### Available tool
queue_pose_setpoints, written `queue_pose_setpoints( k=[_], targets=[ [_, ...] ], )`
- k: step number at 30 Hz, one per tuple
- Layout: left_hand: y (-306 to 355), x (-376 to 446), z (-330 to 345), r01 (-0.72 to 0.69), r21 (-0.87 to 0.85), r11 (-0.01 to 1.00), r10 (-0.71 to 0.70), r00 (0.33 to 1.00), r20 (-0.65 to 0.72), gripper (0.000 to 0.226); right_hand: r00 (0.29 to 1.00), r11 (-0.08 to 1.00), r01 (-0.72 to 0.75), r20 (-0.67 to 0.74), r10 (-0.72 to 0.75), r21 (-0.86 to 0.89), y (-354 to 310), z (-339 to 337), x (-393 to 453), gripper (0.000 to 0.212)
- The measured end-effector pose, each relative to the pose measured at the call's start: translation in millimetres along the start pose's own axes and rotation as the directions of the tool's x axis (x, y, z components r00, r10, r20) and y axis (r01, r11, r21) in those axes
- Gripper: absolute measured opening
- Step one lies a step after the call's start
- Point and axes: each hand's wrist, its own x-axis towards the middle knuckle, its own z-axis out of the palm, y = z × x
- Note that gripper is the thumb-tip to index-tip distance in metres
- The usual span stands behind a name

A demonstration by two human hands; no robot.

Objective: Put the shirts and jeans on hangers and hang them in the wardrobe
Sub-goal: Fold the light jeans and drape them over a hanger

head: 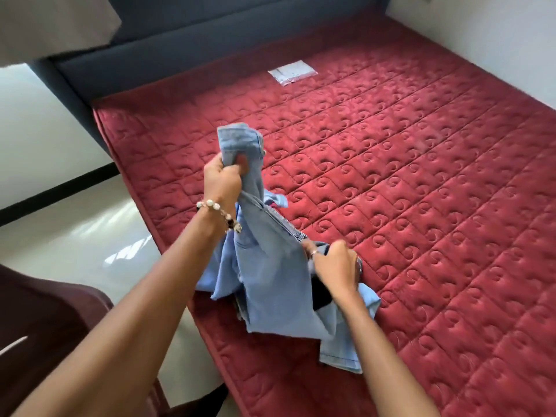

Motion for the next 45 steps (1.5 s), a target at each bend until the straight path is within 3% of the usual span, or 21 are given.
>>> queue_pose_setpoints(
  k=[2,4,7,11,13,15,17,19,21,23,24,26,30,33,36,39,41,43,45],
  targets=[
    [38,-4,1,-0.014,-0.164,0.986,0.027,0.997,0.079,0.021,0.998,0.964,0.069,-0.012,-0.068,0.256,-12,-16,15,0.055],
    [77,-18,-3,-0.008,-0.28,0.96,0.083,0.963,0.258,0.018,0.992,0.902,0.112,0.008,-0.126,0.417,-28,-37,23,0.045],
    [132,-48,-6,-0.02,-0.353,0.935,0.194,0.864,0.465,0.02,0.969,0.849,0.136,0.108,-0.22,0.511,-50,-57,30,0.054],
    [195,-98,-10,0.003,-0.466,0.885,0.277,0.801,0.531,0.026,0.926,0.75,0.174,0.152,-0.345,0.638,-61,-81,11,0.055],
    [224,-131,-14,-0.022,-0.502,0.865,0.316,0.8,0.51,0.03,0.924,0.615,0.128,0.132,-0.36,0.778,-58,-105,-8,0.038],
    [252,-164,-18,-0.067,-0.553,0.83,0.387,0.784,0.485,0.045,0.912,0.443,0.081,0.113,-0.394,0.893,-59,-136,-23,0.035],
    [282,-197,-22,-0.155,-0.592,0.791,0.481,0.755,0.445,0.057,0.903,0.188,0.163,-0.069,-0.424,0.969,-56,-154,-15,0.063],
    [309,-217,-30,-0.283,-0.611,0.739,0.549,0.778,0.304,0.061,0.865,-0.013,0.248,-0.228,-0.447,0.969,-47,-171,-3,0.083],
    [335,-228,-45,-0.404,-0.577,0.71,0.601,0.774,0.199,0.05,0.859,-0.088,0.291,-0.301,-0.414,0.953,-58,-228,-48,0.067],
    [354,-238,-62,-0.5,-0.491,0.713,0.617,0.781,0.101,0.048,0.843,-0.109,0.367,-0.38,-0.381,0.924,-68,-288,-94,0.029],
    [359,-247,-71,-0.551,-0.425,0.718,0.622,0.782,0.038,0.044,0.822,-0.091,0.424,-0.425,-0.379,0.901,-69,-313,-113,0.019],
    [360,-265,-83,-0.637,-0.241,0.732,0.646,0.761,-0.052,0.036,0.794,-0.02,0.525,-0.498,-0.349,0.851,-71,-354,-142,0.027],
    [339,-314,-94,-0.638,-0.136,0.758,0.64,0.768,-0.029,0.017,0.713,0.054,0.658,-0.597,-0.367,0.751,-42,-418,-199,0.037],
    [328,-340,-94,-0.59,-0.198,0.783,0.609,0.792,0.046,0.019,0.695,0.131,0.691,-0.603,-0.392,0.711,-11,-447,-229,0.036],
    [323,-365,-87,-0.462,-0.432,0.775,0.601,0.75,0.276,0.041,0.698,0.18,0.687,-0.571,-0.431,0.704,13,-470,-250,0.031],
    [317,-369,-86,-0.374,-0.463,0.804,0.557,0.746,0.366,0.045,0.798,0.24,0.592,-0.519,-0.308,0.769,33,-483,-258,0.023],
    [316,-363,-86,-0.504,-0.219,0.835,0.548,0.795,0.261,0.046,0.812,0.428,0.554,-0.576,-0.091,0.714,42,-488,-261,0.027],
    [318,-363,-72,-0.614,0.103,0.783,0.606,0.789,0.097,0.05,0.728,0.627,0.477,-0.676,0.111,0.617,44,-489,-275,0.029],
    [327,-382,-47,-0.613,0.301,0.731,0.648,0.761,-0.023,0.041,0.663,0.695,0.45,-0.731,0.161,0.561,33,-489,-292,0.034]
  ],
)
